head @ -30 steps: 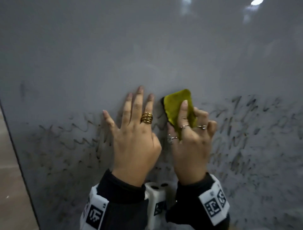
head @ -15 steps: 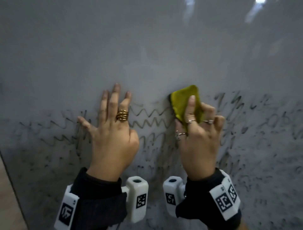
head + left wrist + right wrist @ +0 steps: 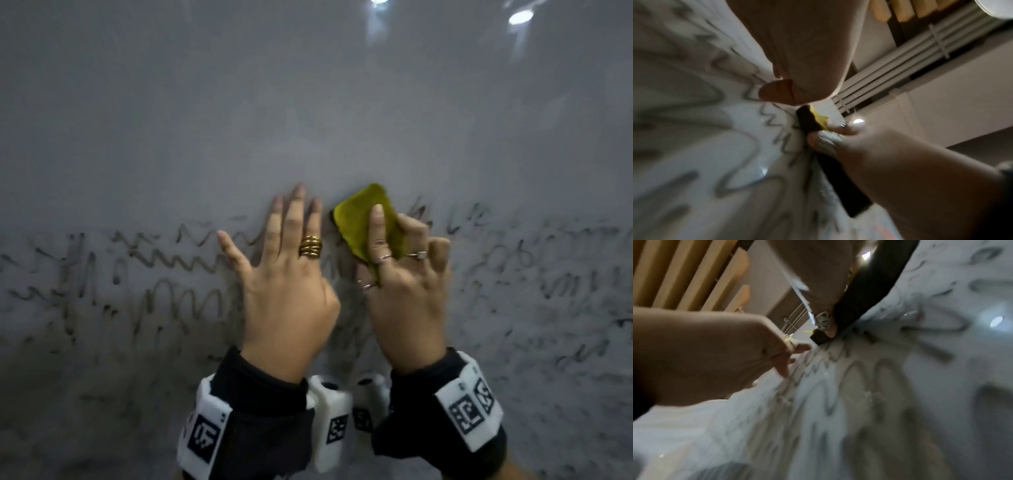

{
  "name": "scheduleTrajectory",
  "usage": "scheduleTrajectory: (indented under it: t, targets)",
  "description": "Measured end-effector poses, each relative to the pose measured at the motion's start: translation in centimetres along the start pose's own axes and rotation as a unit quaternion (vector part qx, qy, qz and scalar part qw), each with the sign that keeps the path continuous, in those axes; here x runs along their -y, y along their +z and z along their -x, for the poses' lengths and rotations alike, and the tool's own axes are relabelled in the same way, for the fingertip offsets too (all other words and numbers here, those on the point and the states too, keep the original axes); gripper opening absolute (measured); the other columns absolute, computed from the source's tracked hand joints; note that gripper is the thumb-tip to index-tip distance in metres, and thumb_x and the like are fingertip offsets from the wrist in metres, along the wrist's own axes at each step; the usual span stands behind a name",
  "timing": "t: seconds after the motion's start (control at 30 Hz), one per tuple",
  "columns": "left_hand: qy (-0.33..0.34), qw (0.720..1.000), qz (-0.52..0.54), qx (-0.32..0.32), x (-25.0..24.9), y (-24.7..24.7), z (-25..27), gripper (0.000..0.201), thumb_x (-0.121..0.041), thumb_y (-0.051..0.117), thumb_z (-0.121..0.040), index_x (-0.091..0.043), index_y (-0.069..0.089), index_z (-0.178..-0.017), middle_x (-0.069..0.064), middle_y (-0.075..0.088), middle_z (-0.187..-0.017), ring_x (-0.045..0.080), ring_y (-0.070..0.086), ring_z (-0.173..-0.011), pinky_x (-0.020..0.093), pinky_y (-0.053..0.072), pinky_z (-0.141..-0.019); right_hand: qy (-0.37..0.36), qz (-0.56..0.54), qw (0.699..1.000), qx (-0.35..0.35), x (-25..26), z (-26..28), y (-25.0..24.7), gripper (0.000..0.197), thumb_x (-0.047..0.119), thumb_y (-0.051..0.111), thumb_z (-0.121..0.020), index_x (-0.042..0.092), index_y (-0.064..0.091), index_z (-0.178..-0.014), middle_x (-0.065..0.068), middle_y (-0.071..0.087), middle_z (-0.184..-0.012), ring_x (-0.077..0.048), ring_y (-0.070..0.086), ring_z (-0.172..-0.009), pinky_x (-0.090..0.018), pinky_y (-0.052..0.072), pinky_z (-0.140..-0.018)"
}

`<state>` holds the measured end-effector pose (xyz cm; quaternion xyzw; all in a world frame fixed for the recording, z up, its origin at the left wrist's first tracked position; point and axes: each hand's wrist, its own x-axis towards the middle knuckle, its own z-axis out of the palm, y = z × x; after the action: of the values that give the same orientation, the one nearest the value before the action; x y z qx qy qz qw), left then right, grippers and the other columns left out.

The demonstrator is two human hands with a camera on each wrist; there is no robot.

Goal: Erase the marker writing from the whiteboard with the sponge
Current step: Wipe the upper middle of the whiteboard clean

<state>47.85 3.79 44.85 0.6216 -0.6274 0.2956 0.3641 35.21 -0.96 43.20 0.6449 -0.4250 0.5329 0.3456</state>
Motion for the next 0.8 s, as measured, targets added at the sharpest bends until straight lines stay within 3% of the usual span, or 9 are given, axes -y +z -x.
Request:
scheduleTrajectory:
  t: [0.07,0.17,0.27,0.4,0.5,0.6,0.8]
  targets:
    - [-0.003,1.000,-0.009,-0.006,0.3,0.4,0.1,0.078,-0.022,0.031,-0.067,-0.016,0.036,-0.145,0.003,0.027,-0.155,0.021,0.030,-0.141,0.073,0.000,-0.098,-0.021,0.005,1.000,0.002,-1.3,-0.2,-0.3,0.059,0.036,0.050,-0.081,0.018,0.047,-0.137,-0.010,0.048,-0.125,-0.032,0.043,-0.096,-0.041,0.042,-0.075]
    - [-0.004,1.000,-0.015,0.000,0.3,0.2,-0.1,0.079,-0.022,0.030,-0.067,-0.018,0.032,-0.146,0.001,0.025,-0.156,0.020,0.028,-0.141,0.072,-0.003,-0.098,0.026,0.022,0.999,0.002,-5.9,0.0,-1.1,0.057,0.038,0.050,-0.085,0.016,0.046,-0.137,-0.017,0.053,-0.121,-0.043,0.052,-0.099,-0.040,0.033,-0.084]
    - [-0.013,1.000,-0.017,0.006,0.0,0.1,-0.2,0.078,-0.022,0.029,-0.068,-0.019,0.031,-0.145,0.001,0.024,-0.156,0.020,0.026,-0.142,0.072,-0.005,-0.098,0.086,0.022,0.996,0.004,-9.0,0.8,-1.5,0.056,0.040,0.049,-0.088,0.012,0.046,-0.137,-0.021,0.054,-0.118,-0.048,0.051,-0.100,-0.037,0.028,-0.087]
    - [-0.026,0.999,-0.025,-0.001,-0.6,0.2,-0.1,0.078,-0.021,0.034,-0.067,-0.018,0.035,-0.145,0.001,0.024,-0.155,0.022,0.025,-0.142,0.072,-0.006,-0.097,0.046,-0.009,0.999,-0.014,-5.3,0.6,-0.4,0.056,0.037,0.050,-0.087,0.009,0.048,-0.135,-0.021,0.058,-0.116,-0.040,0.053,-0.103,-0.039,0.031,-0.089]
    - [-0.020,0.999,-0.032,0.000,-0.5,0.3,-0.1,0.078,-0.022,0.033,-0.066,-0.017,0.038,-0.143,0.003,0.027,-0.154,0.022,0.028,-0.141,0.074,-0.003,-0.096,0.000,-0.054,0.999,0.002,-1.8,0.6,0.3,0.057,0.035,0.052,-0.083,0.017,0.046,-0.137,-0.013,0.056,-0.121,-0.038,0.055,-0.098,-0.042,0.042,-0.079]
    - [-0.012,0.999,-0.034,-0.007,0.0,0.5,0.0,0.078,-0.022,0.032,-0.065,-0.018,0.038,-0.143,0.001,0.027,-0.153,0.021,0.027,-0.140,0.073,-0.003,-0.096,0.008,-0.053,0.999,-0.002,-3.4,1.0,-0.3,0.056,0.034,0.053,-0.082,0.020,0.047,-0.136,-0.010,0.053,-0.125,-0.037,0.053,-0.096,-0.040,0.038,-0.082]
    - [-0.020,0.999,-0.043,-0.001,-0.9,0.1,-0.1,0.078,-0.017,0.040,-0.067,-0.013,0.037,-0.145,0.005,0.024,-0.155,0.024,0.024,-0.143,0.074,-0.003,-0.098,0.165,0.017,0.986,-0.032,-10.8,2.0,-1.7,0.056,0.039,0.051,-0.088,0.008,0.051,-0.134,-0.024,0.051,-0.121,-0.049,0.050,-0.102,-0.031,0.026,-0.090]
